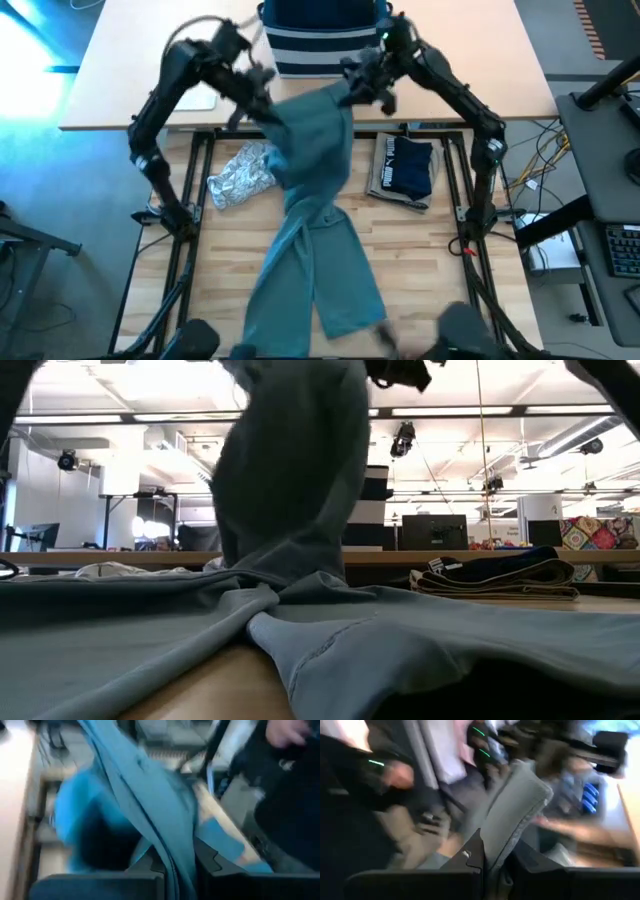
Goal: Fold Laundry from Bin
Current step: Fold the blue pants
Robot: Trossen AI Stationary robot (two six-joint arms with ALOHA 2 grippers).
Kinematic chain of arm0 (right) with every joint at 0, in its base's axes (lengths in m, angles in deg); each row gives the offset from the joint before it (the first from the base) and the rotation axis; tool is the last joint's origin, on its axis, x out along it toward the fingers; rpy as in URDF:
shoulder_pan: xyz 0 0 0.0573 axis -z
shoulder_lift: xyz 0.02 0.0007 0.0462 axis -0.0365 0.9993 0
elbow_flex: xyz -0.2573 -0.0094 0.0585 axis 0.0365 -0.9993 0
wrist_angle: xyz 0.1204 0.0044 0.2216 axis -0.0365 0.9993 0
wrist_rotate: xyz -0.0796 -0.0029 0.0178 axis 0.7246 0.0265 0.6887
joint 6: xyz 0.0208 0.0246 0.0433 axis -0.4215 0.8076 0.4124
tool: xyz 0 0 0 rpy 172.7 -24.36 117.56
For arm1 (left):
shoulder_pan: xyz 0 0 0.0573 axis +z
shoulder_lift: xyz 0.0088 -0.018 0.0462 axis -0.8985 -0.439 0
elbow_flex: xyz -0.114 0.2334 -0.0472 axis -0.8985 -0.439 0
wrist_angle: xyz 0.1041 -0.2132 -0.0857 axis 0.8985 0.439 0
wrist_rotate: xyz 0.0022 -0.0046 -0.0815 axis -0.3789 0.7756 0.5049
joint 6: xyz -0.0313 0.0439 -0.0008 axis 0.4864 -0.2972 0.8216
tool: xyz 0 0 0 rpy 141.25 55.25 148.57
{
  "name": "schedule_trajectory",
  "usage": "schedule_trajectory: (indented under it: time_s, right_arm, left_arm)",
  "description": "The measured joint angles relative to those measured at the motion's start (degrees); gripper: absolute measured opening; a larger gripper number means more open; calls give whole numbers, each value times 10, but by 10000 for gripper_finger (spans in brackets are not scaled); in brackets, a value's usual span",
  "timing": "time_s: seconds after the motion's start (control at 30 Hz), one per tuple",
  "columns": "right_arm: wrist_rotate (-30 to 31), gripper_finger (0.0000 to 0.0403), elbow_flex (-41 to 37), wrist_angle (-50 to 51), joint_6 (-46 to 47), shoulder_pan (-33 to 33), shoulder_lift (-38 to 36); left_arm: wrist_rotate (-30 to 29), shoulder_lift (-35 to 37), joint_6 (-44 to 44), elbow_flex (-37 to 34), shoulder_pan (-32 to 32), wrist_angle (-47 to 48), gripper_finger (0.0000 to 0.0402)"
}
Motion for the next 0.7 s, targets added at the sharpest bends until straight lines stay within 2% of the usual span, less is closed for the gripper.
schedule_trajectory:
  time_s: [0.03, 0.1, 0.13, 0.17, 0.2, 0.27, 0.33, 0.43, 0.53, 0.6, 0.63, 0.67, 0.7]
  right_arm:
    - [75, 28, -5, 10, 0, 0, -7]
    - [323, 24, -14, 3, 4, 15, -15]
    - [422, 23, -18, -11, 3, 18, -12]
    - [480, 22, -24, -8, 4, 16, -11]
    - [497, 22, -29, 5, 6, 10, -9]
    - [466, 22, -33, 9, 16, 1, -3]
    - [440, 22, -34, -2, 21, -4, -1]
    - [439, 22, -35, 18, 9, -23, -3]
    - [440, 23, -35, 17, 1, -34, -4]
    - [411, 23, -33, 45, 5, -41, -10]
    - [356, 23, -33, 62, 8, -44, -16]
    - [255, 23, -33, 76, 9, -44, -21]
    - [124, 23, -33, 88, 4, -43, -27]
  left_arm:
    - [-42, 11, 27, -23, -3, -19, 16]
    - [-232, 17, 134, -65, 10, -141, 16]
    - [-325, 11, 169, -82, 20, -206, 16]
    - [-396, 5, 198, -96, 25, -228, 16]
    - [-441, -3, 222, -105, 25, -210, 17]
    - [-450, -14, 236, -104, 31, -187, 17]
    - [-407, -20, 236, -91, 39, -182, 17]
    - [-374, -24, 235, -68, 26, -128, 17]
    - [-380, -25, 228, -30, 12, -96, 17]
    - [-342, -25, 233, -1, 1, -38, 17]
    - [-291, -25, 235, 13, -7, 2, 17]
    - [-219, -25, 229, 24, -17, 38, 17]
    - [-136, -17, 214, 27, -31, 37, 17]
